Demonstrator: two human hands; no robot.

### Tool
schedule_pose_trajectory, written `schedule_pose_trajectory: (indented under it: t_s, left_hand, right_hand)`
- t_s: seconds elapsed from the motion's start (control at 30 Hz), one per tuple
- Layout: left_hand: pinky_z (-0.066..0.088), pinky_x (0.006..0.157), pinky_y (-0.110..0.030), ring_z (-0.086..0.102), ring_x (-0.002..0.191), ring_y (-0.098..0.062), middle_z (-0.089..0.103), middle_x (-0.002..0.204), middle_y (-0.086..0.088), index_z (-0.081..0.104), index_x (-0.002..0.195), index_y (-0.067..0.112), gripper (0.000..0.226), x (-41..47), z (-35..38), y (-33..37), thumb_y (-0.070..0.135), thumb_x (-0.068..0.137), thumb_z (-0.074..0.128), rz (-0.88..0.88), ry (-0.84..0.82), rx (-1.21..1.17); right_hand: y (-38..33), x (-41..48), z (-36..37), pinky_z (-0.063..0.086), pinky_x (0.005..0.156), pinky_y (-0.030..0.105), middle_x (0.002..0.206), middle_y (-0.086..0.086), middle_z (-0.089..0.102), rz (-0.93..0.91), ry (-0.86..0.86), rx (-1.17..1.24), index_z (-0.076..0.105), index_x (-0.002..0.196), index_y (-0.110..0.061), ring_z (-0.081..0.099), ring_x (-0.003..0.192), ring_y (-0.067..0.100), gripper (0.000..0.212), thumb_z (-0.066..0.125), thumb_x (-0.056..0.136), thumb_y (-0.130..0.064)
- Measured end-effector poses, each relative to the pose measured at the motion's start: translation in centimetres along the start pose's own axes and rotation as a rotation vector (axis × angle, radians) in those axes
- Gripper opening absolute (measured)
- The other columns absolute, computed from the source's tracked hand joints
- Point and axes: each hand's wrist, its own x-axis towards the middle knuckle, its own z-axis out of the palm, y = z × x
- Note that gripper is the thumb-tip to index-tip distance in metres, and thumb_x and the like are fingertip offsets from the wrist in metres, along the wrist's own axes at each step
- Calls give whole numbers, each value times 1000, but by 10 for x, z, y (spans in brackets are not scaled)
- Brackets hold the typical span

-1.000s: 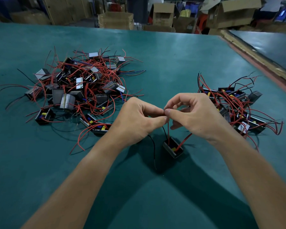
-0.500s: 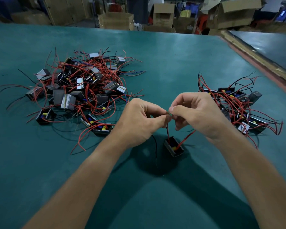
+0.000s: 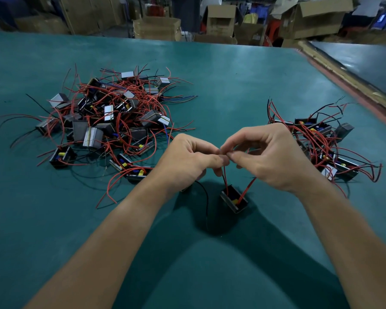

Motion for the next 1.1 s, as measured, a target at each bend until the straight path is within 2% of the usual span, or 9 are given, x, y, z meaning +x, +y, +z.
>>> schedule_pose_trajectory:
  t_s: [0.17, 0.27, 0.37, 0.47, 0.53, 0.67, 0.77, 0.93, 1.1]
  left_hand:
    - [21, 48, -27, 32, 53, -23, 67, 68, -26, 75, 75, 3, 11, -1, -1, 0, 10, 82, 74, 5, 10, 44]
    - [24, 43, -20, 34, 48, -17, 67, 63, -18, 75, 75, 1, 11, -2, -1, 0, 9, 82, 73, 15, 11, 67]
    - [25, 44, -20, 34, 47, -16, 66, 64, -21, 75, 74, 1, 12, -2, -2, -1, 9, 83, 74, 26, -2, 76]
    - [29, 42, -10, 40, 39, -3, 65, 57, -7, 74, 74, 1, 10, -4, 0, 0, 2, 83, 72, 53, -5, 61]
    - [32, 44, -10, 43, 39, -1, 65, 55, -5, 74, 73, 2, 11, -4, 0, 1, 1, 84, 71, 72, 10, 81]
    - [34, 49, -27, 44, 50, -11, 65, 54, -1, 74, 67, 15, 15, -3, 2, -2, 11, 82, 75, 168, 96, 278]
    - [26, 42, -16, 31, 41, -4, 51, 41, 15, 73, 67, 22, 16, -6, 4, -2, 15, 81, 76, 240, 141, 389]
    - [26, 41, -15, 31, 41, -4, 52, 43, 17, 73, 67, 25, 17, -4, 0, -3, 16, 82, 75, 243, 133, 390]
    - [28, 42, -17, 34, 42, -7, 55, 45, 15, 73, 66, 27, 18, -4, 0, -4, 19, 82, 75, 227, 137, 420]
  right_hand:
    - [3, 0, -2, 46, 61, 12, 67, -5, 73, 13, 16, -39, 78, 81, -14, 62, 59, -1, 17, 73, 83, 3]
    - [6, 0, 0, 48, 63, 15, 71, -3, 72, 15, 1, -45, 77, 86, -19, 61, 61, 1, 16, 74, 84, -3]
    - [8, 0, 0, 50, 65, 17, 75, -3, 72, 27, -17, -51, 77, 89, -25, 62, 63, 2, 19, 74, 86, -6]
    - [10, 0, -3, 46, 64, 15, 70, -6, 71, 31, -44, -137, 77, 82, -21, 60, 61, 0, 9, 73, 87, -13]
    - [9, 1, -2, 45, 60, 19, 65, -4, 68, 36, -45, -161, 74, 76, -19, 58, 59, 4, 10, 73, 86, -20]
    - [6, 2, 2, 41, 48, 36, 51, 2, 53, 135, -25, -109, 65, 64, -12, 45, 49, 11, 29, 63, 88, -28]
    - [3, 3, 3, 44, 49, 45, 54, 1, 53, 227, -60, -76, 63, 62, -12, 46, 52, 18, 35, 60, 96, -18]
    - [0, 4, 4, 45, 46, 23, 53, -4, 56, 345, -79, 97, 62, 65, -9, 49, 47, 11, 36, 56, 100, -14]
    - [3, 4, 3, 45, 44, 20, 51, -5, 55, 414, -65, 179, 62, 66, -7, 48, 43, 8, 34, 58, 99, -14]
